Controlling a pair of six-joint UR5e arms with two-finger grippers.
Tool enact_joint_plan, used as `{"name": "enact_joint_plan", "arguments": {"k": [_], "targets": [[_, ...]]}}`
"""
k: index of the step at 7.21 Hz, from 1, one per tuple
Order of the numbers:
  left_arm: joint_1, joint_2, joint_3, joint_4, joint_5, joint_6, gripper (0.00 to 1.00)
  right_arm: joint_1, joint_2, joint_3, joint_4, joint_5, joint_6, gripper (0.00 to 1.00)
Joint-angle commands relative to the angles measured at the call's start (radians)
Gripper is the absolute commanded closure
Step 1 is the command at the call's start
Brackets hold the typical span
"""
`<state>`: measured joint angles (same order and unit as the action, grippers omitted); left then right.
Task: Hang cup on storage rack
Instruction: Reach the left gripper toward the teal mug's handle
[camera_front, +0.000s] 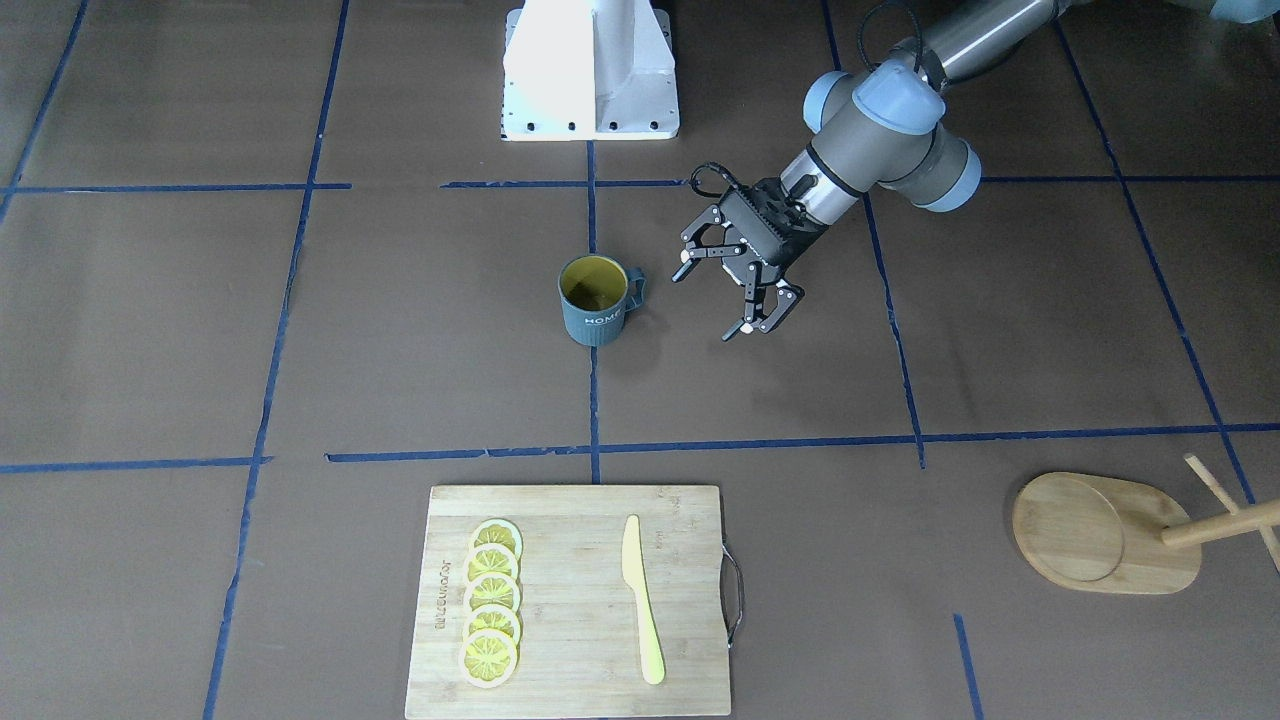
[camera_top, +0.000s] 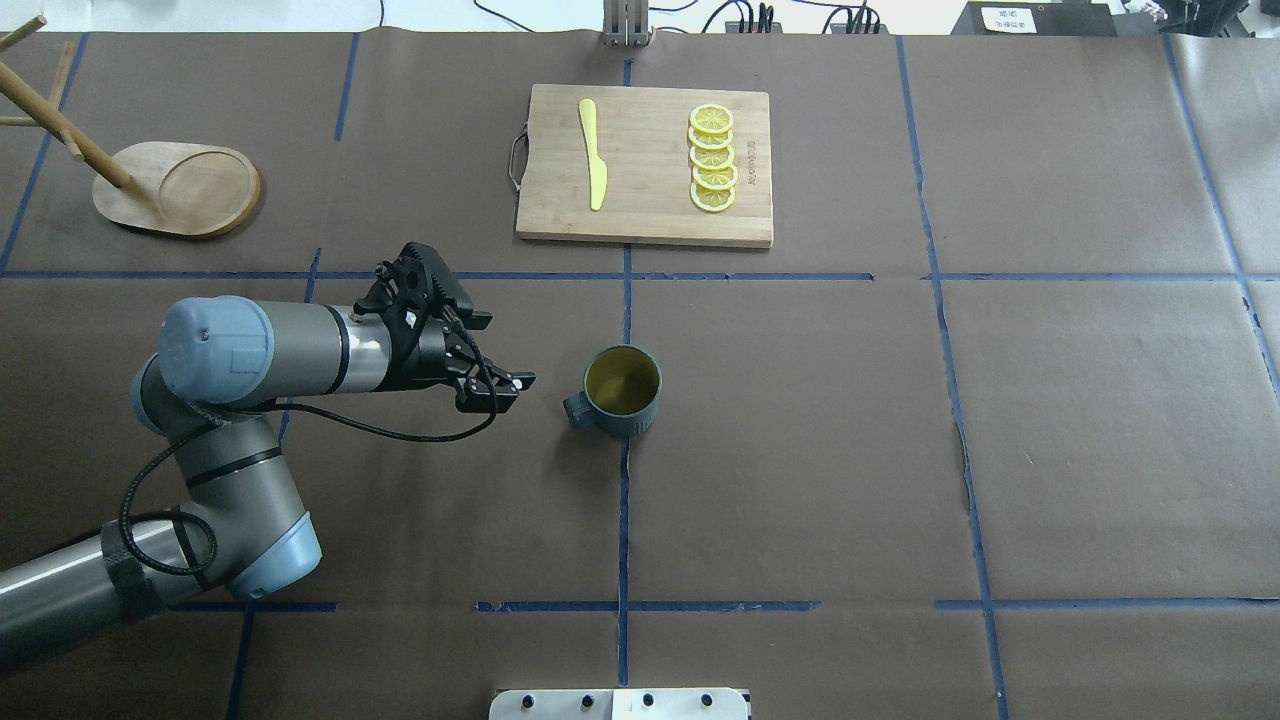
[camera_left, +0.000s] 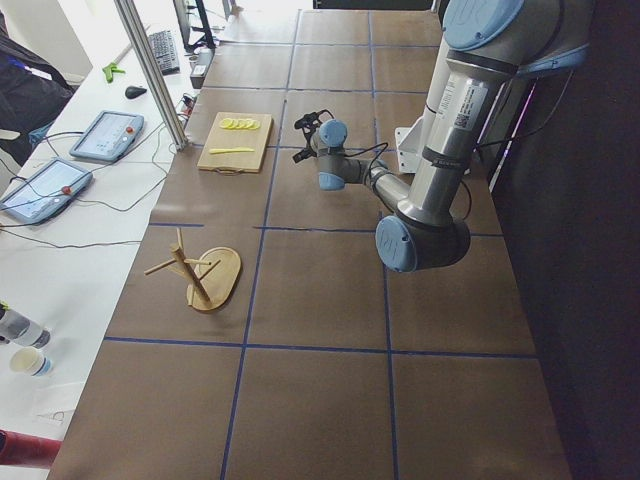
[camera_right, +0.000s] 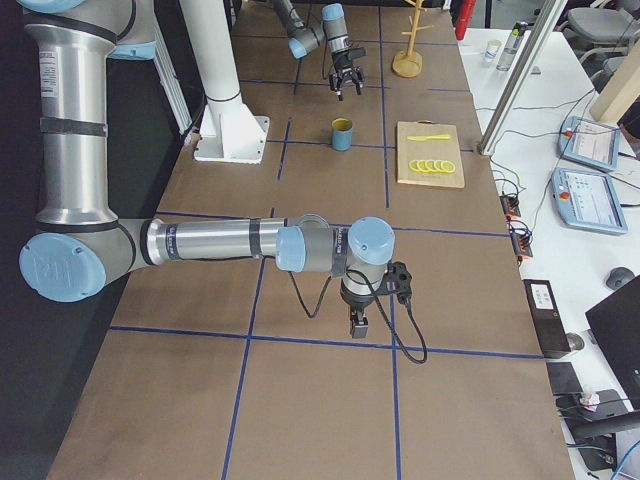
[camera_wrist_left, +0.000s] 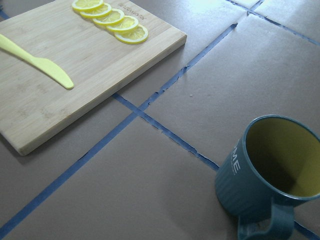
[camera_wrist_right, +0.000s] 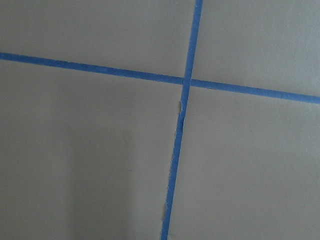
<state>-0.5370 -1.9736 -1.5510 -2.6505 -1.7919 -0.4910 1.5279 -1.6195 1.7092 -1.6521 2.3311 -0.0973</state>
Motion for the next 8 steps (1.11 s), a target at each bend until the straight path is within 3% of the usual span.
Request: {"name": "enact_joint_plan", "arguments": {"k": [1, 2, 5, 8], "targets": [[0.104, -0.008, 0.031, -0.039, 0.102, 0.012, 0.00, 0.000, 0.000, 0.009, 0.000, 0.001, 0.001, 0.00], [0.135, -0.025, 0.035, -0.035, 0.127, 0.099, 0.00, 0.000, -0.002, 0.009, 0.000, 0.001, 0.008, 0.00], [0.155, -0.062, 0.048, -0.028, 0.128, 0.121, 0.00, 0.000, -0.003, 0.010, 0.000, 0.002, 0.008, 0.00], [0.158, -0.117, 0.112, -0.032, 0.131, 0.123, 0.10, 0.001, -0.011, 0.024, 0.000, -0.001, 0.007, 0.00]]}}
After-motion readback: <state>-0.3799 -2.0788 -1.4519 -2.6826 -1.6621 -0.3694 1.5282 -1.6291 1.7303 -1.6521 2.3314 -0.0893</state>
